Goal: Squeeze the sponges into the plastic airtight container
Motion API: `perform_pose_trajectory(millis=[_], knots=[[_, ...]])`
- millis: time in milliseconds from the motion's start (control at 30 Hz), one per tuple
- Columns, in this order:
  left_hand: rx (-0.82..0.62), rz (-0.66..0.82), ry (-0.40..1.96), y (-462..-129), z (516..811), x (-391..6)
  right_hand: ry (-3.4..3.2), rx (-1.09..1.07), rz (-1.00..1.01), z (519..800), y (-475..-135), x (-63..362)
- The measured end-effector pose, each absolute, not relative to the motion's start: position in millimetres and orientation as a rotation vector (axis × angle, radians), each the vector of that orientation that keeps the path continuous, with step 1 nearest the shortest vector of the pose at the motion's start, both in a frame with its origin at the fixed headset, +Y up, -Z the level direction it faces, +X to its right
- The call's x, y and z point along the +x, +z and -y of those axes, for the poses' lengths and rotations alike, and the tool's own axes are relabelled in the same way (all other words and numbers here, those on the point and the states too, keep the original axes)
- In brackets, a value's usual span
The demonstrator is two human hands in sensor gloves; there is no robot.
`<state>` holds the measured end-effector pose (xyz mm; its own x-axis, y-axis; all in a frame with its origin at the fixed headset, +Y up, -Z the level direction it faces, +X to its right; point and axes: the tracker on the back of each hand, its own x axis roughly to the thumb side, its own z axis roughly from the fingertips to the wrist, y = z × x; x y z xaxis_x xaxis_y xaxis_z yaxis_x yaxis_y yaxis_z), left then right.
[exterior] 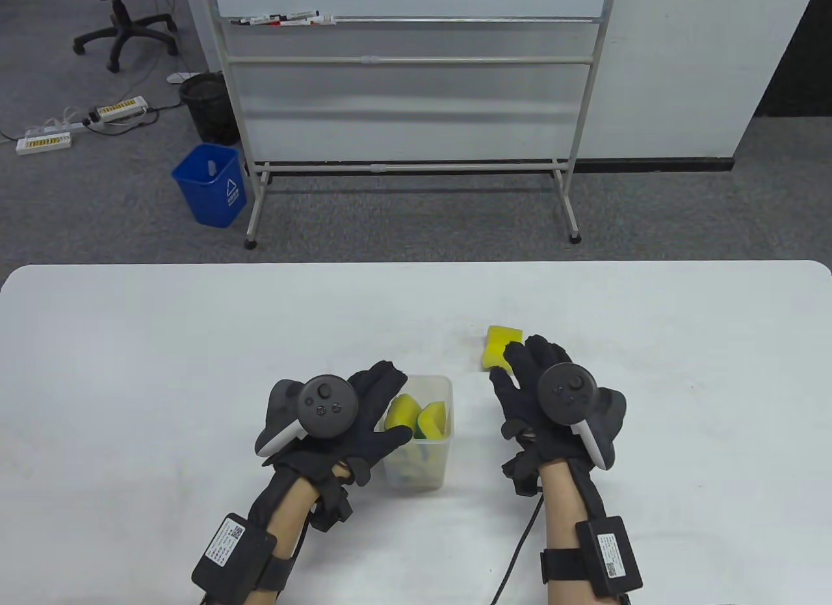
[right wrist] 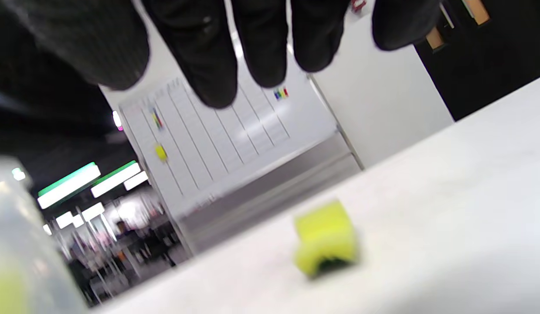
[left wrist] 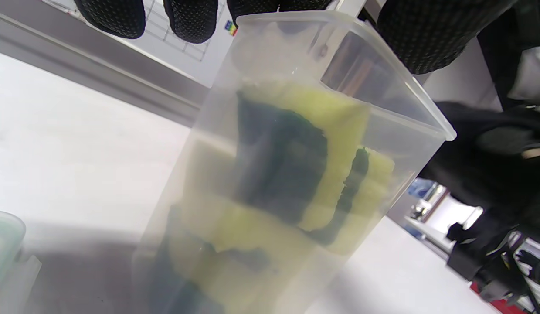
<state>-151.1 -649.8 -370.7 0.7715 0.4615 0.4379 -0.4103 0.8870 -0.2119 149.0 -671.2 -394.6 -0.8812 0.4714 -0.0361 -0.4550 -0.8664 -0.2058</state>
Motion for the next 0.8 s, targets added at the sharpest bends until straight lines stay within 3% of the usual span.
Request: perform_pose_trajectory(millis=[167, 300, 400, 633, 800], knots=[[-0.058, 0.482, 0.54, -370, 640, -160, 2.726, -0.134, 0.02, 714, -441, 136], [0.035, 0.433, 0.641, -366, 619, -190, 2.779, -0.12, -0.213, 747, -479, 136], [0.107, 0.402, 0.697, -364, 607, -209, 2.749, -0.152, -0.268, 761, -492, 139], [0.209, 0.398, 0.767, -354, 591, -223, 2.734, -0.19, -0.164, 763, -486, 142], [0.234, 0.417, 0.774, -351, 589, -215, 2.504, -0.126, -0.001, 734, -454, 155]])
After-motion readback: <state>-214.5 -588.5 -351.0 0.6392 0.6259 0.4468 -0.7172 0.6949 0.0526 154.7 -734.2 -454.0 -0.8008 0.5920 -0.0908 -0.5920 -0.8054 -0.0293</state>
